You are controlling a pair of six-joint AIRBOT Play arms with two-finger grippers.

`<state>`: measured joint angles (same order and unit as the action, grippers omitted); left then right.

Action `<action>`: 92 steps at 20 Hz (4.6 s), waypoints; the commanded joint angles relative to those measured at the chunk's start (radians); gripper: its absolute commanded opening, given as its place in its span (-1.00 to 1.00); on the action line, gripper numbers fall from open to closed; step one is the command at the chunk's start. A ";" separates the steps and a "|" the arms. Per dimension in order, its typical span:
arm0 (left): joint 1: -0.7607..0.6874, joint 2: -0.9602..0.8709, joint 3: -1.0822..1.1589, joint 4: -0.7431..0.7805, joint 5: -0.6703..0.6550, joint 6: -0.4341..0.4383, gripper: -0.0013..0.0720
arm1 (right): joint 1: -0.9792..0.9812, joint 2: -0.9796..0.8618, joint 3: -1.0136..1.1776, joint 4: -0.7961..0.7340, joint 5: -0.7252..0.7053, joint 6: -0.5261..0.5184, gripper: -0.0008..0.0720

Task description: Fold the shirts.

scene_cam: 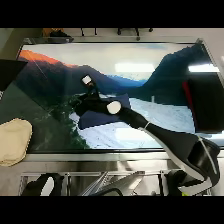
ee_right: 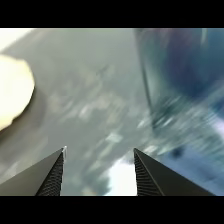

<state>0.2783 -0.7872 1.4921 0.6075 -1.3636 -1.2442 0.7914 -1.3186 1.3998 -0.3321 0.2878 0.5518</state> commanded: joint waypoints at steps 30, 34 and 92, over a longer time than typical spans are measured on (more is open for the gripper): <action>0.086 0.042 -0.144 -0.006 -0.068 -0.002 -0.92 | -0.706 -0.149 0.164 -0.216 0.824 0.493 -0.93; 0.086 0.042 -0.144 -0.007 -0.077 -0.002 -0.92 | -0.895 -0.043 0.293 -0.249 0.724 0.674 -0.93; -0.014 0.591 -1.139 -0.006 -0.106 -0.096 -0.92 | -0.509 0.671 -0.733 -0.840 0.821 1.199 -0.93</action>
<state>0.3115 -0.3206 0.5465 0.6075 -1.5013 -1.2858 0.1783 -0.7231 0.8005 -1.1831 1.1915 1.7500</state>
